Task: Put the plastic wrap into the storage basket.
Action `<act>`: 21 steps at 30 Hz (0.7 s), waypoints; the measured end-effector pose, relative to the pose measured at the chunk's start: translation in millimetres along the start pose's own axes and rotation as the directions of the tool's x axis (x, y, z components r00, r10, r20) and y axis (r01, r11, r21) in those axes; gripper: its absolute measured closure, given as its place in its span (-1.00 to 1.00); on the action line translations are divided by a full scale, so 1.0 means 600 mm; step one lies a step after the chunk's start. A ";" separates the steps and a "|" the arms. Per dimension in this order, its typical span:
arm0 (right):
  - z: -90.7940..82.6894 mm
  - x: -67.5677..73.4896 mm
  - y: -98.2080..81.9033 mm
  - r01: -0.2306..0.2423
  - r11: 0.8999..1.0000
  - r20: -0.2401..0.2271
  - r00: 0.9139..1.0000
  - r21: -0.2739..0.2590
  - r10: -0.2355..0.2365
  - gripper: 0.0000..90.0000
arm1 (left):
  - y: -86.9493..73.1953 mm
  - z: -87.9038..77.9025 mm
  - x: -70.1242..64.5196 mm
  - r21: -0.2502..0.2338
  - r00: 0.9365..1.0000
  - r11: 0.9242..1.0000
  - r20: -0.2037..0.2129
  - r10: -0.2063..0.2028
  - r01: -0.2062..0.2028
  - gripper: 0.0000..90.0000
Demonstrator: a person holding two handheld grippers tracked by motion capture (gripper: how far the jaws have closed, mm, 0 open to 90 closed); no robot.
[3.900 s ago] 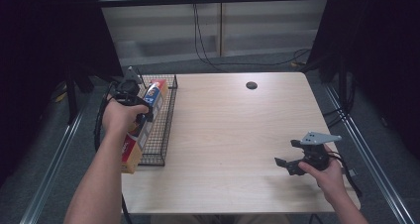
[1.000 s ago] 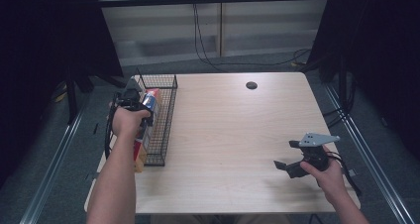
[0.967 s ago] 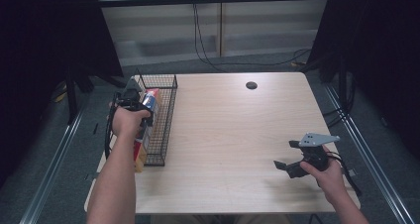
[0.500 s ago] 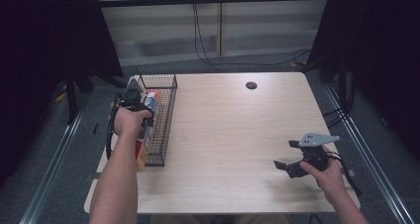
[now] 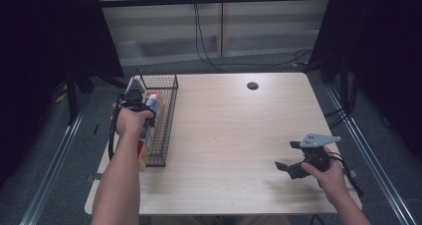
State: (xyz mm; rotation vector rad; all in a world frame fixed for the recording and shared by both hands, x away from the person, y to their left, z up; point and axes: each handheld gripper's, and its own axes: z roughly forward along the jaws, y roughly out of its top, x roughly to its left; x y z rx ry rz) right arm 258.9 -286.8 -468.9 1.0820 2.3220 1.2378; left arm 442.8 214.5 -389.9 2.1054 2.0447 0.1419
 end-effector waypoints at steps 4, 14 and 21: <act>-0.001 0.000 0.000 -0.002 1.000 0.002 1.000 -0.005 0.002 -0.96 | 0.000 0.002 0.000 -0.001 1.000 1.000 -0.001 -0.007 0.007 -0.05; 0.001 0.001 0.001 0.002 1.000 -0.005 1.000 -0.003 -0.002 -0.96 | 0.002 0.006 0.000 0.006 1.000 1.000 0.004 -0.009 0.009 -0.06; 0.002 0.000 0.001 0.001 1.000 -0.004 1.000 -0.003 -0.001 -0.96 | 0.002 0.007 -0.003 0.005 1.000 1.000 -0.003 -0.007 0.007 -0.06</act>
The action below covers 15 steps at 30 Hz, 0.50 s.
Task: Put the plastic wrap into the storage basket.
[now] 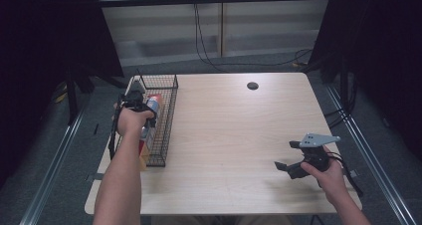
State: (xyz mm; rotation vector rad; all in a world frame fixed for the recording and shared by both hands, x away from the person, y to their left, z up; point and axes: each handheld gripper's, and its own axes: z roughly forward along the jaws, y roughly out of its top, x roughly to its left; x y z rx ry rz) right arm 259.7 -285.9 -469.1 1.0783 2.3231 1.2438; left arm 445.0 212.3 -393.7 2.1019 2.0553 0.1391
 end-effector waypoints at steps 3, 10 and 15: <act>0.000 0.000 0.000 0.001 1.000 0.000 1.000 -0.001 -0.001 -0.96 | 0.000 0.000 0.001 -0.001 1.000 1.000 -0.002 0.002 -0.002 -0.06; 0.003 -0.001 0.002 0.003 1.000 0.000 1.000 -0.001 -0.003 -0.96 | -0.001 0.001 0.000 -0.011 1.000 1.000 0.001 -0.001 0.001 -0.07; 0.006 -0.001 0.004 0.004 1.000 -0.009 1.000 -0.002 -0.004 -0.96 | -0.003 0.002 0.001 -0.018 1.000 1.000 0.006 -0.001 0.001 -0.09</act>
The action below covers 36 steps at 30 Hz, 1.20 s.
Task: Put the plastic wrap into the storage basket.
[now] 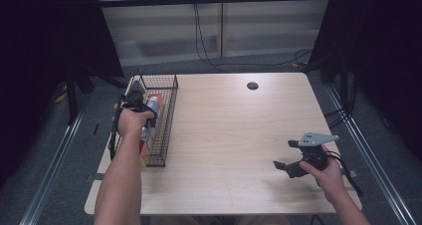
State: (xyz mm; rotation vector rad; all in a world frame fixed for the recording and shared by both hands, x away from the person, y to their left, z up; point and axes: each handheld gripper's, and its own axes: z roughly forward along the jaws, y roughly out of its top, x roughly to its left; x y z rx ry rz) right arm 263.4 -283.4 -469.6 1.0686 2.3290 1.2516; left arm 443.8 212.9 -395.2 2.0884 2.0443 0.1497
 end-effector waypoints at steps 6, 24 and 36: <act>0.002 0.000 0.001 0.006 1.000 0.002 1.000 0.004 -0.006 -0.96 | -0.001 0.003 0.002 0.002 1.000 1.000 0.015 -0.003 0.003 -0.13; -0.006 -0.001 -0.001 0.003 1.000 0.007 1.000 -0.005 -0.003 -0.96 | -0.004 -0.014 0.009 -0.043 0.999 0.999 0.048 0.001 0.001 -0.38; -0.007 0.003 -0.003 0.005 1.000 0.014 1.000 -0.001 -0.005 -0.96 | -0.007 -0.037 0.012 -0.082 0.995 0.997 0.095 0.020 -0.012 -0.66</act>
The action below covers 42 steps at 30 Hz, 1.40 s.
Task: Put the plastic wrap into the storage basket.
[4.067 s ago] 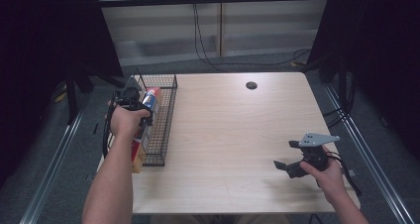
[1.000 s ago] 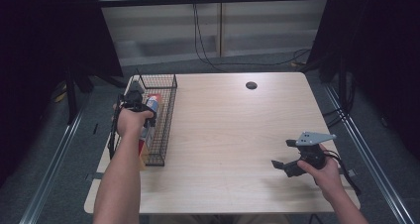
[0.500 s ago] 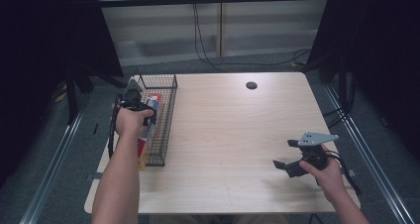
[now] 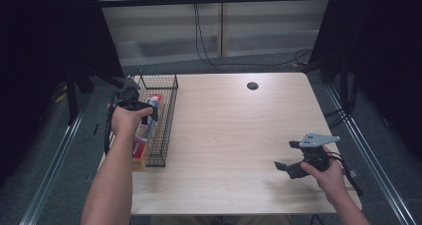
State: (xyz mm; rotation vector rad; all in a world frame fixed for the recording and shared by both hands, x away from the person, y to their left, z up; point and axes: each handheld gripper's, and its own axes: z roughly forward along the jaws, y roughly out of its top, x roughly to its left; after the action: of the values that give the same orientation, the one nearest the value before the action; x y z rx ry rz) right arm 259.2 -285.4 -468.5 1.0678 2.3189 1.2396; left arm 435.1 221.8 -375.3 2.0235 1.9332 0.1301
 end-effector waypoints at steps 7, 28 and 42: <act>-0.007 0.006 -0.002 0.005 1.000 0.003 1.000 0.004 -0.005 -0.96 | -0.003 -0.016 -0.009 -0.005 0.997 0.998 0.039 0.068 -0.068 -0.68; -0.005 0.010 -0.002 0.007 1.000 0.001 1.000 0.007 -0.007 -0.96 | -0.014 -0.055 -0.075 -0.070 0.965 0.978 0.162 0.205 -0.196 -0.70; -0.005 0.010 -0.001 0.012 1.000 -0.007 1.000 0.012 -0.012 -0.96 | -0.030 -0.047 -0.118 -0.095 0.931 0.957 0.226 0.288 -0.273 -0.72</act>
State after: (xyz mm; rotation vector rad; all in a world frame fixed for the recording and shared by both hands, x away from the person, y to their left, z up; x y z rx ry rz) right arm 253.4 -283.0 -467.1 1.0537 2.3368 1.2285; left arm 404.7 157.5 -342.3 2.1543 1.4731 0.0139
